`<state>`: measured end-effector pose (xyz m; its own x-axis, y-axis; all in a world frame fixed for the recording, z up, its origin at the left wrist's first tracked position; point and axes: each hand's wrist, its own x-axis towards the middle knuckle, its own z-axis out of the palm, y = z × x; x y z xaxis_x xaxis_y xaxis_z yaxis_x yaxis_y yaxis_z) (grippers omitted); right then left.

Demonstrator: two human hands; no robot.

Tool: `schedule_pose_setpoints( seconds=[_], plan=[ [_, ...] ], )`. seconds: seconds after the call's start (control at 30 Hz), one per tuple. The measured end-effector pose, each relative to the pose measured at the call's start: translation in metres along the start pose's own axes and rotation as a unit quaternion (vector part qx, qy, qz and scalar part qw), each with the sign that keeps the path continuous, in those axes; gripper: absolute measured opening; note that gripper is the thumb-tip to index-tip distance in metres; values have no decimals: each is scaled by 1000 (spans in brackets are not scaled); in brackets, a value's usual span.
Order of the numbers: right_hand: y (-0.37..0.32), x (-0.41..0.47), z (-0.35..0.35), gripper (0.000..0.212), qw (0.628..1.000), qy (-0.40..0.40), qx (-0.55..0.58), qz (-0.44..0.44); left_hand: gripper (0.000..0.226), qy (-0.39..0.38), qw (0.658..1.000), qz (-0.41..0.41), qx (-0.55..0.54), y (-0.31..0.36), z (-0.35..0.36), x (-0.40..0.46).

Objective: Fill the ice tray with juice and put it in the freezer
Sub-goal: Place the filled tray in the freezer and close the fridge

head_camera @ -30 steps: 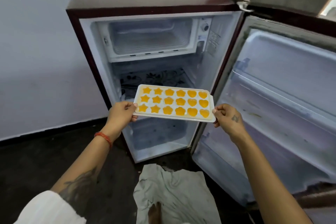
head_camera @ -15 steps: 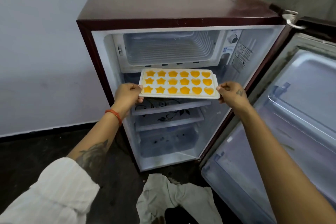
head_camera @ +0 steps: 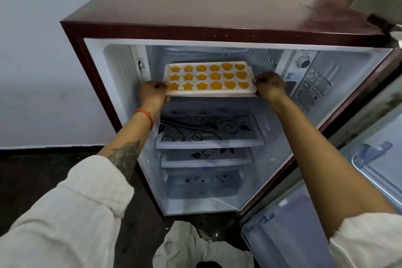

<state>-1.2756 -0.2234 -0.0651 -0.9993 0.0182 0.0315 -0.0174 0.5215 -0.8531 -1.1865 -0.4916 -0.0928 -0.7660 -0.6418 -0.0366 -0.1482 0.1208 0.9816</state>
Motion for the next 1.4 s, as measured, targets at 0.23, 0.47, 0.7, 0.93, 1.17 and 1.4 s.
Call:
schedule_pose_setpoints(
  seconds=[0.23, 0.47, 0.7, 0.93, 1.17, 1.4],
  plan=[
    [1, 37, 18, 23, 998, 10, 52, 39, 26, 58, 997, 31, -29, 6, 16, 23],
    [8, 54, 27, 11, 995, 35, 90, 33, 19, 103, 994, 36, -22, 7, 28, 33],
    [10, 60, 32, 22, 997, 56, 56, 14, 28, 103, 994, 42, 15, 8, 30, 35],
    [5, 56, 26, 21, 999, 34, 13, 23, 44, 77, 994, 54, 64, 8, 26, 29],
    [0, 9, 14, 31, 990, 44, -119, -57, 39, 101, 981, 117, 121, 0, 22, -23],
    [31, -91, 2, 40, 986, 59, -76, -136, 37, -17, 962, 174, 208, -34, 18, -93]
  ],
)
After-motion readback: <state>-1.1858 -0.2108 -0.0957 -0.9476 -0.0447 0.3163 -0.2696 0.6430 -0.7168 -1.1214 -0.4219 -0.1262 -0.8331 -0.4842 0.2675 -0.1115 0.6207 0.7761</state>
